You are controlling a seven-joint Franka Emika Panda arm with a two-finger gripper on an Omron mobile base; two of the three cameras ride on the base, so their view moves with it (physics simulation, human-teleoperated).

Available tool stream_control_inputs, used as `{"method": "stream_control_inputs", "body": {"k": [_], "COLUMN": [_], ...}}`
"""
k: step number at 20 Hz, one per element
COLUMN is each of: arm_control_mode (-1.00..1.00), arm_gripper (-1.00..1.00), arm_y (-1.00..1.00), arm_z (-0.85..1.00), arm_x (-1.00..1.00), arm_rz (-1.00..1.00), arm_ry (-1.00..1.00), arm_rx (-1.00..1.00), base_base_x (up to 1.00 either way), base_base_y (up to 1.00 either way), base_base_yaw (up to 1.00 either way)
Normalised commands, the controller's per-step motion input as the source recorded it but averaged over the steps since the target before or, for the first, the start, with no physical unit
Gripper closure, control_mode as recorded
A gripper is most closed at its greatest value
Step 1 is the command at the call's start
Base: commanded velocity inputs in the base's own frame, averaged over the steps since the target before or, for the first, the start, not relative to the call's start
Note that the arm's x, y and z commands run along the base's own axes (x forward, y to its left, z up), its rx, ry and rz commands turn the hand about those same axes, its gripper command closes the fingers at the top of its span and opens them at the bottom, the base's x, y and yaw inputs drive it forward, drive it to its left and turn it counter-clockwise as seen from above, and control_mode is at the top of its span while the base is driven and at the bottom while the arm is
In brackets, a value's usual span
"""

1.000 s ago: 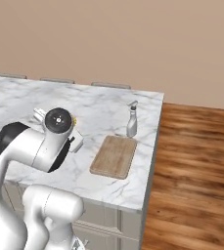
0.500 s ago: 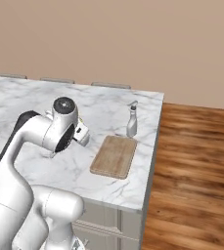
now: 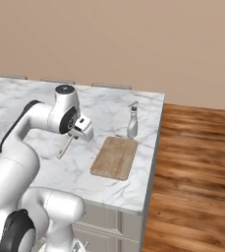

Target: Grab the spray bottle from the cabinet, then place it next to the cutting board for sanitizing. Then grab the dish brush from the countertop next to the sink and place it next to the cutting board.

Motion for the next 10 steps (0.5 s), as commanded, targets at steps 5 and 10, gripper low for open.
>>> {"method": "stream_control_inputs", "body": {"k": [5, 10], "arm_control_mode": [-1.00, -1.00], "arm_gripper": [1.00, 1.00], "arm_y": [0.00, -0.11], "arm_z": [-0.51, -0.55], "arm_x": [0.33, 0.48], "arm_rz": [0.02, 0.18], "arm_ry": [0.10, 0.05], "arm_rx": [-0.15, 0.00], "base_base_x": [0.00, 0.00], "base_base_y": [0.00, 0.00], "base_base_yaw": [0.00, 0.00]}}
